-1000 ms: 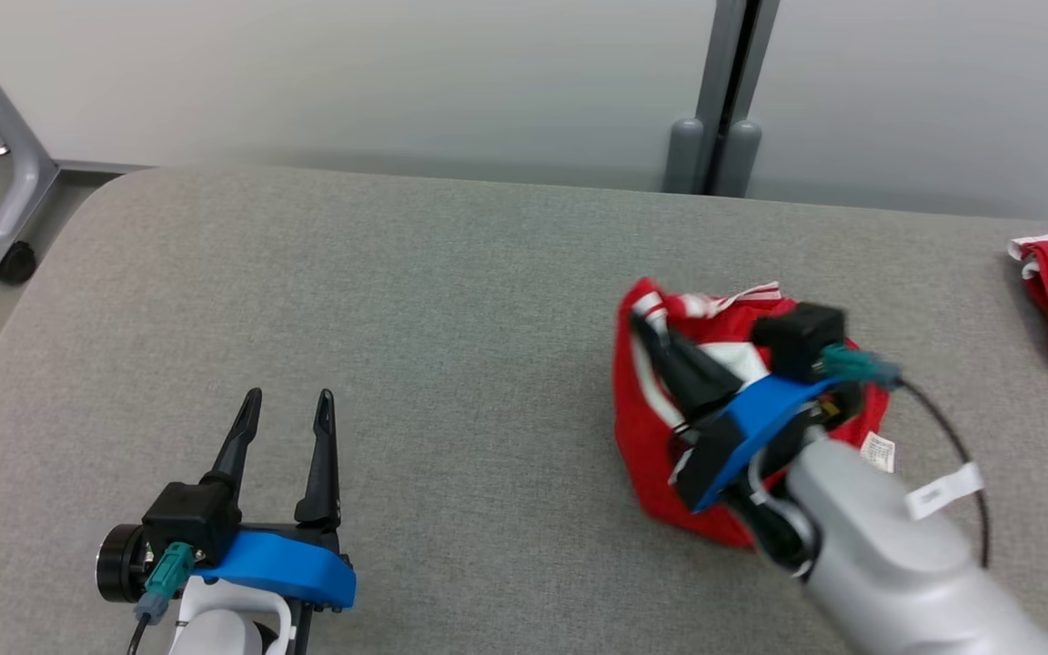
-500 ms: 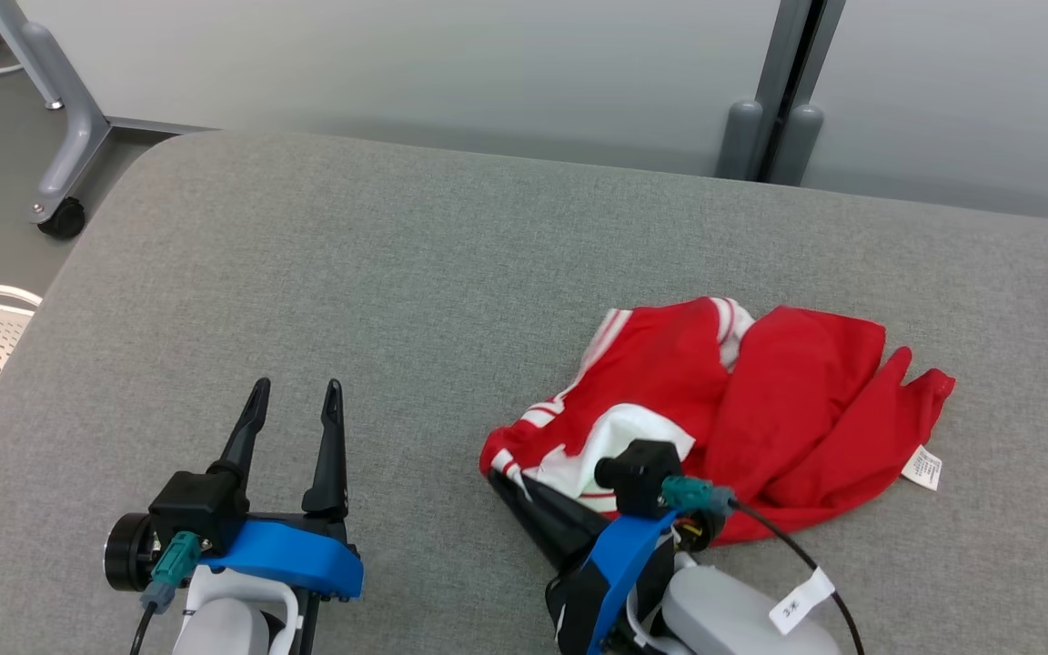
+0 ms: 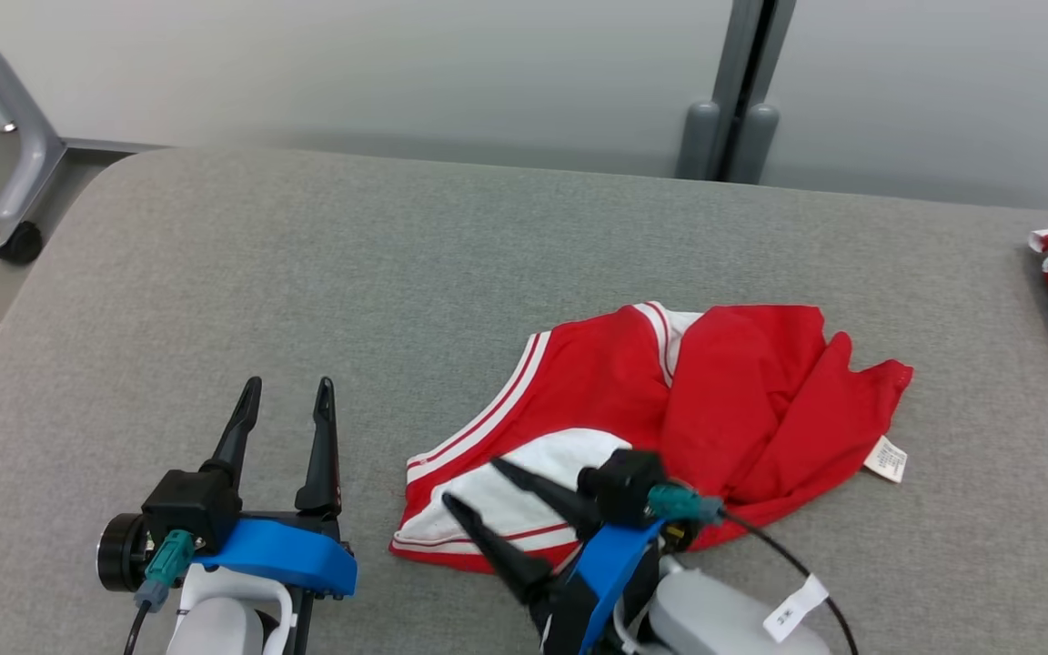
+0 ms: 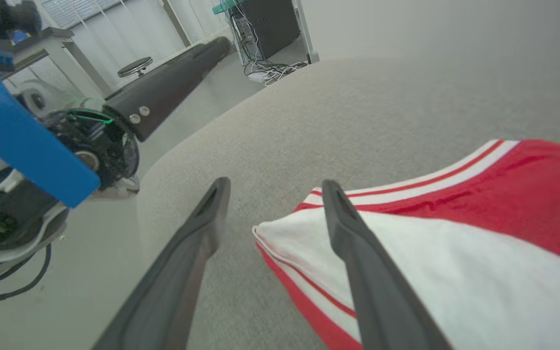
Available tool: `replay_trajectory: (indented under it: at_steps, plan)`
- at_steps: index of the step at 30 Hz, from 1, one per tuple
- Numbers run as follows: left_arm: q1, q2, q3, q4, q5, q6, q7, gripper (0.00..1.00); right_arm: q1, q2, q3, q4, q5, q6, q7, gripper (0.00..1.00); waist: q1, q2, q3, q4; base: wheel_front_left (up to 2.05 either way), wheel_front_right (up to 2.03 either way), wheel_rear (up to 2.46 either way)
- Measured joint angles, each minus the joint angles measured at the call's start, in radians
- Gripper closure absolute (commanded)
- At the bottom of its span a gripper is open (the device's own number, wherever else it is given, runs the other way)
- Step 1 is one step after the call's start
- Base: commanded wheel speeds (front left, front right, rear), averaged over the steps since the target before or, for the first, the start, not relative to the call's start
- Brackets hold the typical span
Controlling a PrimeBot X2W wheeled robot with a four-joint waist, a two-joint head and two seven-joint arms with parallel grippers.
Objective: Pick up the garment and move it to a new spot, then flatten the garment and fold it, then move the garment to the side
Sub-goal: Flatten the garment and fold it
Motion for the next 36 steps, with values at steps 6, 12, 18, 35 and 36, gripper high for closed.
replay_trajectory:
  at_steps: [6,12,18,35,36]
  plan:
    - [0.019,0.002,0.019,-0.004,0.009,0.000,0.000,0.00,0.019,-0.014,-0.250,-0.037,-0.167,0.000,-0.001,0.00,0.0000,0.0002,-0.017,-0.049,0.00,0.00,0.00]
    - [0.046,0.011,0.031,-0.009,0.014,0.000,0.000,0.00,0.128,-0.089,-0.459,-0.136,-0.296,0.000,-0.001,0.00,-0.0001,0.0002,-0.040,-0.103,0.00,0.00,0.00]
    - [0.078,0.015,0.039,-0.013,0.022,0.000,0.000,0.00,0.263,-0.125,-0.634,-0.235,-0.374,0.000,-0.001,0.00,-0.0001,0.0002,-0.067,-0.147,0.00,0.00,0.00]
    - [0.128,0.017,0.050,-0.021,0.032,0.000,0.000,0.00,0.583,-0.041,-0.913,-0.432,-0.506,0.000,-0.001,0.00,-0.0001,0.0001,-0.108,-0.192,0.00,0.00,0.00]
    - [0.128,0.017,0.050,-0.020,0.032,0.000,0.000,0.00,0.587,-0.038,-0.916,-0.435,-0.512,0.000,-0.001,0.00,-0.0001,0.0001,-0.107,-0.193,0.00,0.00,0.00]
